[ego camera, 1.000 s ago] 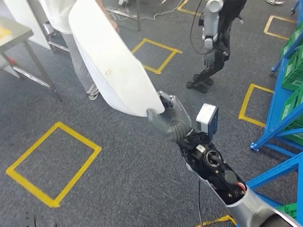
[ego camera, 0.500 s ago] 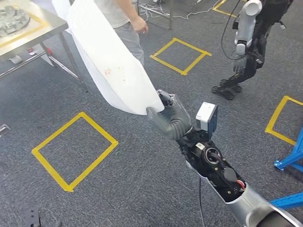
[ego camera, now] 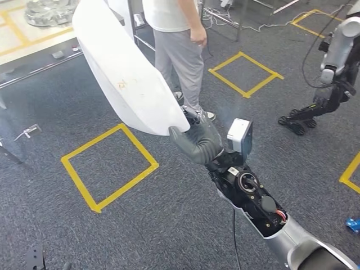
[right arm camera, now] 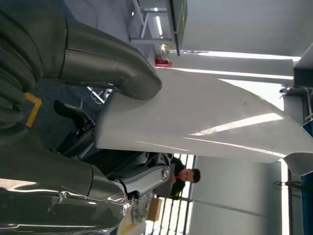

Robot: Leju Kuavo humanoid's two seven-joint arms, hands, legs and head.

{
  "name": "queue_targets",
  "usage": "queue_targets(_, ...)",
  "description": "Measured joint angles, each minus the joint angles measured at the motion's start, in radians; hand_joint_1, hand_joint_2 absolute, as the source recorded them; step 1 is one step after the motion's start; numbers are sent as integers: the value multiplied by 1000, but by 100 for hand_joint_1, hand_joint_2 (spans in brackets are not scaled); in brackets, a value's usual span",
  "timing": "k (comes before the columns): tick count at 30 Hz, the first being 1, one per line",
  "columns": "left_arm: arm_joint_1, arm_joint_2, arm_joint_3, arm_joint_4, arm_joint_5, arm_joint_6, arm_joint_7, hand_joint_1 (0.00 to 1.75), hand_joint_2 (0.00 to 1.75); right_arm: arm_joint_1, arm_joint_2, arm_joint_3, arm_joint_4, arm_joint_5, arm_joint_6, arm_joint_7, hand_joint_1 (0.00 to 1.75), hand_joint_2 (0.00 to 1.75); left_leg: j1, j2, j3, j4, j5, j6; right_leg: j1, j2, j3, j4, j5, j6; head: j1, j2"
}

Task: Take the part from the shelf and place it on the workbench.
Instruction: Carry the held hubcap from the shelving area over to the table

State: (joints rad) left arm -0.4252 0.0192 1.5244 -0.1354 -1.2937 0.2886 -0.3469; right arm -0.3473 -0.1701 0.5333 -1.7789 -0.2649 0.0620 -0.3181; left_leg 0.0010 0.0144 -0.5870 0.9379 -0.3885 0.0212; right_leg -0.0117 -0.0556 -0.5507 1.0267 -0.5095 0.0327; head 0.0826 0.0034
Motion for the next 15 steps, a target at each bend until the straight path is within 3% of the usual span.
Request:
queue_targets(2,1,1,0,0,4,-1,-2,0,175,1,0,1,5,-3,1,1,175,175,1,-20,1,0,-1,6,-2,40,-67,144,-64,3,6,0)
queue_targets(3,3,1,0,0,7,-2,-2,0,175,3,0,2,9,-4,1,1,175,175,1,-31,1,0,-1,7,-2,47,-97,203,-81,3,8,0)
queue_targets(4,5,1,0,0,9,-2,-2,0,175,4,0,2,12,-5,1,1,175,175,1,-44,2,1,-1,7,-2,50,-113,229,-79,3,8,0)
queue_targets(5,8,2,0,0,10,-3,-3,0,175,5,0,3,16,-6,1,1,175,175,1,-57,3,2,-2,6,-2,51,-111,216,-57,2,9,0)
queue_targets(6,10,2,0,0,10,-4,-3,0,175,5,0,3,18,-8,1,0,175,175,1,-70,6,3,-3,5,-3,56,-90,163,-18,0,10,0)
queue_targets(8,13,2,0,0,10,-4,-4,0,175,4,0,3,23,-9,1,0,175,175,1,-93,6,8,-6,-1,-6,95,-34,23,53,-7,11,0)
queue_targets(9,13,2,0,0,10,-4,-5,0,175,3,0,3,25,-9,1,-1,175,175,1,-103,0,12,-6,-5,-8,115,-13,-27,69,-11,11,0)
queue_targets(10,13,3,0,0,9,-4,-6,0,175,2,0,4,27,-9,0,-1,175,175,2,-112,-7,14,-5,-11,-8,129,-2,-53,72,-14,10,0)
queue_targets(12,17,8,0,0,8,-3,-8,0,175,2,0,5,29,-10,0,-2,175,175,5,-131,-18,15,1,-23,-8,121,6,-66,67,-20,8,0)
queue_targets(13,20,10,0,0,8,-3,-8,0,175,2,0,5,30,-10,0,-2,175,175,6,-128,-22,19,-2,-29,-9,111,9,-69,70,-24,8,0)
queue_targets(15,20,14,0,0,9,-3,-10,0,175,1,0,5,30,-11,-1,-3,175,175,4,-89,-53,82,-38,-40,-11,87,17,-78,73,-34,0,0)
